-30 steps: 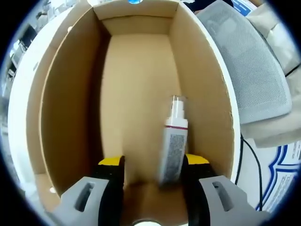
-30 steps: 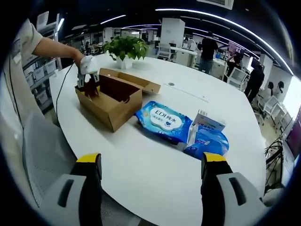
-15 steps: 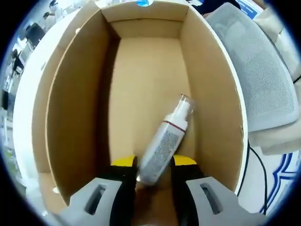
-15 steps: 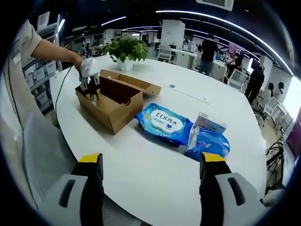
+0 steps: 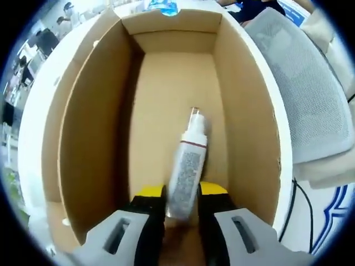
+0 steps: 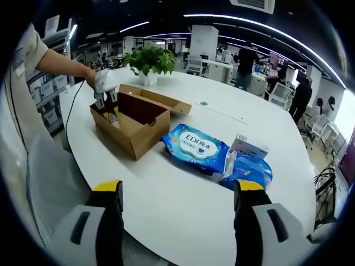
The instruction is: Operate the shoe box by opening the lid, removing the specified soft item, and placing it in the target area until the item is outside and the box remains undamaged.
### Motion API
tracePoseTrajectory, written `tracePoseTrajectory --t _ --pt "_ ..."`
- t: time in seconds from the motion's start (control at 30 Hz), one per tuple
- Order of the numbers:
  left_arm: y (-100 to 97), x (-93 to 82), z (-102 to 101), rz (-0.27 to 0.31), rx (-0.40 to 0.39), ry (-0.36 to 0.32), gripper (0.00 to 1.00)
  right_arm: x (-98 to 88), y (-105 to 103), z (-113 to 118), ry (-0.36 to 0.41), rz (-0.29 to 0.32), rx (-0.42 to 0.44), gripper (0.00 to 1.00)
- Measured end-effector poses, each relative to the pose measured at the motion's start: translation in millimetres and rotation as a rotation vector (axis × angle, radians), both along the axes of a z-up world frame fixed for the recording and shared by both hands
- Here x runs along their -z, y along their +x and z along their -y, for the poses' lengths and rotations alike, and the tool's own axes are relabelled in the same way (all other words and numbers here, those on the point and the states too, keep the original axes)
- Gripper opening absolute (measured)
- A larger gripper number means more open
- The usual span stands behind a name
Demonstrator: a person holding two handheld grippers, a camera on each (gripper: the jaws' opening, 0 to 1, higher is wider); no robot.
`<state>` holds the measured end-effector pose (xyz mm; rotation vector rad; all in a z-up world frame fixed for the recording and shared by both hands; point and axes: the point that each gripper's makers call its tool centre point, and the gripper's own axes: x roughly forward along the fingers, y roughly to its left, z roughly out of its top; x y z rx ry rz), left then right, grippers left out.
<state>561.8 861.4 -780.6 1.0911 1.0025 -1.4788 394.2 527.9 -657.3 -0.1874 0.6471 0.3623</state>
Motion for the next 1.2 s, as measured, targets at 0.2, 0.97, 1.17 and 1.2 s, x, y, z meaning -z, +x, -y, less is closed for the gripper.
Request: tracePoseTrajectory --t 0.2,0.97,1.17,1.2 --pt "1.4 -8.1 4.1 0.01 -0.032 -0.015 0.17 -1.7 0.0 -3.1 0.002 0.011 -0.008 0.76" --pt "-7.8 -63.7 47.2 0.059 -0.072 -0.235 0.17 -23.1 12.0 -41.7 0.036 0.127 -0.132 0.64" --pt "-15.6 -78.7 59.7 0.068 -0.06 -0.285 0.17 -28.5 16.0 -52.7 0.043 0.152 -0.166 0.58" --pt "-17.3 -80.7 61.3 0.068 -0.057 -0.291 0.17 -29.7 17.0 -55.2 0.044 0.159 -0.174 0.57"
